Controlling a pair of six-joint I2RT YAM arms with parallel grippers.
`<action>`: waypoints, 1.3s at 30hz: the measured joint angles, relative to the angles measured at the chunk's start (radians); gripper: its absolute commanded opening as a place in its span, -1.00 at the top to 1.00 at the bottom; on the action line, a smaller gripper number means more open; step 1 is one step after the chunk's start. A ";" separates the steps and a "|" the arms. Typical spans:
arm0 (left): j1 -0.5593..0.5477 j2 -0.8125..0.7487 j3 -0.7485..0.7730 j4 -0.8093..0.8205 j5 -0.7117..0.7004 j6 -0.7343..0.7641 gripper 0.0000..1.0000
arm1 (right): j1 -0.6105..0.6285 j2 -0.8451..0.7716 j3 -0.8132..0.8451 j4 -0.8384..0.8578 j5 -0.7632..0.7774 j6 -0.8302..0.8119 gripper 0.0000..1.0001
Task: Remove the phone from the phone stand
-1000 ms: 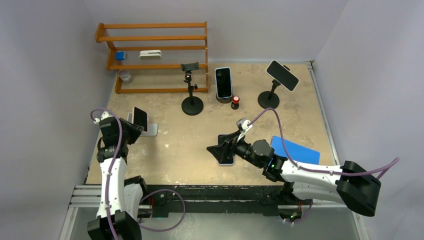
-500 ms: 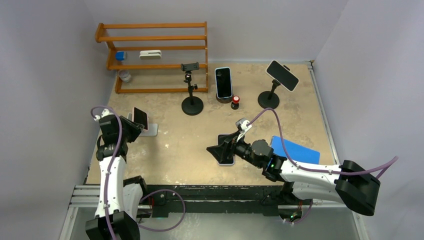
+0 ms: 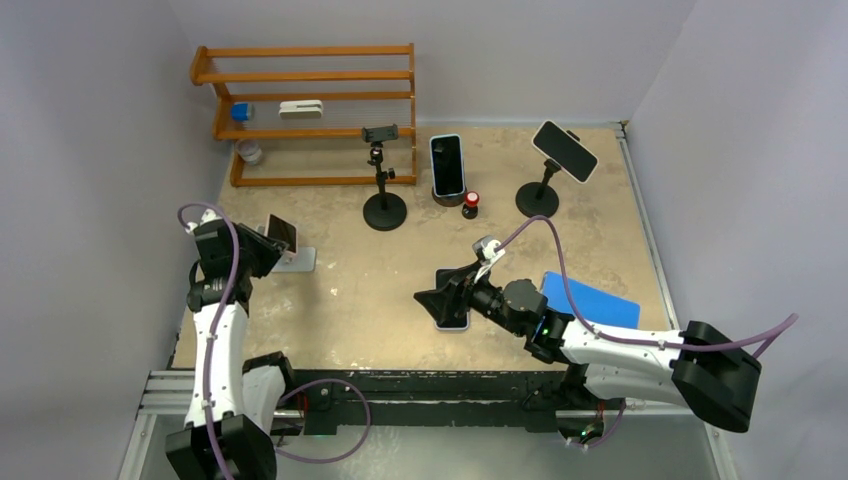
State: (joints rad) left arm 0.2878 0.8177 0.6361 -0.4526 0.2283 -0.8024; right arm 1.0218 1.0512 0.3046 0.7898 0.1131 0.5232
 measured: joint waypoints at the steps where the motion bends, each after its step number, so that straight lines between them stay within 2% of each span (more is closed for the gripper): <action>1: -0.002 0.003 0.004 -0.002 0.001 0.000 1.00 | 0.000 -0.001 0.000 0.000 0.000 0.000 -0.93; 26: -0.062 -0.053 0.052 -0.057 0.017 -0.015 1.00 | 0.000 -0.005 0.002 -0.014 -0.004 0.012 -0.93; 34: -0.066 -0.068 0.006 -0.024 0.117 -0.057 1.00 | 0.000 0.017 0.007 0.003 -0.030 0.058 -0.94; 39: -0.076 -0.074 -0.021 0.020 0.210 -0.126 1.00 | 0.000 0.050 0.013 0.027 -0.079 0.163 -0.97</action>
State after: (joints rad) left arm 0.2123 0.7433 0.6155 -0.4324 0.4381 -0.9283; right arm 1.0218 1.1011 0.3176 0.8169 0.0338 0.6861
